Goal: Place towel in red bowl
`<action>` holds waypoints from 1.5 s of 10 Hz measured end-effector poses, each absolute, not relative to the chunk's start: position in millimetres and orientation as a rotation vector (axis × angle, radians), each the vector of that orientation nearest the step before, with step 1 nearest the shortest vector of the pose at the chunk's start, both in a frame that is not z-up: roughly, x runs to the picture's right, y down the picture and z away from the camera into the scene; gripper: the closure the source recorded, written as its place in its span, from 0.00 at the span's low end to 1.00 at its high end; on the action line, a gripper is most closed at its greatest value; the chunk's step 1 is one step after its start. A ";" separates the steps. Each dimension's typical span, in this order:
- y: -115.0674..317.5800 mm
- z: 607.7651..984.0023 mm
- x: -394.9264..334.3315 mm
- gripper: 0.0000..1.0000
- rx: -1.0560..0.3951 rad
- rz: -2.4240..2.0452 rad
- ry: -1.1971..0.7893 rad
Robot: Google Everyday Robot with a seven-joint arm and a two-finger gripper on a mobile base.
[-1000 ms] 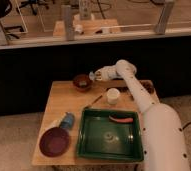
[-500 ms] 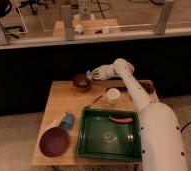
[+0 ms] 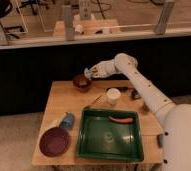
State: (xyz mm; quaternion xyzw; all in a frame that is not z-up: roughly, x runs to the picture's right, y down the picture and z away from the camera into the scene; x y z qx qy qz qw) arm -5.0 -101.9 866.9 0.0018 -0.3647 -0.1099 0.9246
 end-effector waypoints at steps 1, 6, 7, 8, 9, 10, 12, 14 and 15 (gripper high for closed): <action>-99.1 850.7 -6.5 1.00 0.011 -0.245 -0.749; -94.4 837.9 -15.6 1.00 0.018 -0.273 -0.745; -94.7 837.9 -14.8 1.00 0.019 -0.272 -0.744; -94.9 837.9 -15.5 1.00 0.019 -0.272 -0.745; -94.9 837.9 -15.7 1.00 0.019 -0.273 -0.745; -95.2 837.7 -15.0 1.00 0.019 -0.275 -0.742; -96.7 841.3 -22.7 1.00 0.015 -0.305 -0.727; -98.7 855.2 -30.6 1.00 0.006 -0.319 -0.704; -97.7 866.1 -30.9 1.00 0.001 -0.319 -0.688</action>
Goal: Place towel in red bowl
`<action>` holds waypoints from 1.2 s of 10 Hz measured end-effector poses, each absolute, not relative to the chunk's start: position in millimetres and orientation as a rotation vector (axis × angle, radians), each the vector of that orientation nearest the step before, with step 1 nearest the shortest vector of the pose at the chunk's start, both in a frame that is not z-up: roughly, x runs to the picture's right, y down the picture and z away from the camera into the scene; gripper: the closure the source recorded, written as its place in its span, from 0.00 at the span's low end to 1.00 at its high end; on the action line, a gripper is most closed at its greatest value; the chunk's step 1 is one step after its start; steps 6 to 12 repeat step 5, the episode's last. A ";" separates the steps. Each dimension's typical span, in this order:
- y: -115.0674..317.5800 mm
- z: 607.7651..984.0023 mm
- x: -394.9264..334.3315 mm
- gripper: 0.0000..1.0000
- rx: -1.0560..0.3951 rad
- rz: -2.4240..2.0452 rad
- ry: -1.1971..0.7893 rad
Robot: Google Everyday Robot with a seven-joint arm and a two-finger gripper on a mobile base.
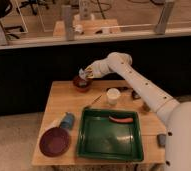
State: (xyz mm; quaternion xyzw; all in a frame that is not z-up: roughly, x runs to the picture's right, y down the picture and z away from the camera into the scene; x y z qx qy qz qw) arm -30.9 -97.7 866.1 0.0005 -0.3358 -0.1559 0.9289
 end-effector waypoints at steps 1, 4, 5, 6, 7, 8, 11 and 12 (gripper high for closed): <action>-95.9 876.0 -34.7 1.00 -0.006 -0.322 -0.677; -85.6 917.1 -39.9 1.00 -0.028 -0.311 -0.648; -85.0 929.1 -39.2 1.00 -0.031 -0.302 -0.640; -85.0 929.1 -39.2 1.00 -0.031 -0.302 -0.640; -85.0 929.1 -39.2 1.00 -0.031 -0.302 -0.640; -85.0 929.1 -39.2 1.00 -0.031 -0.302 -0.640; -85.0 929.1 -39.2 1.00 -0.031 -0.302 -0.640; -85.0 929.1 -39.2 1.00 -0.031 -0.302 -0.640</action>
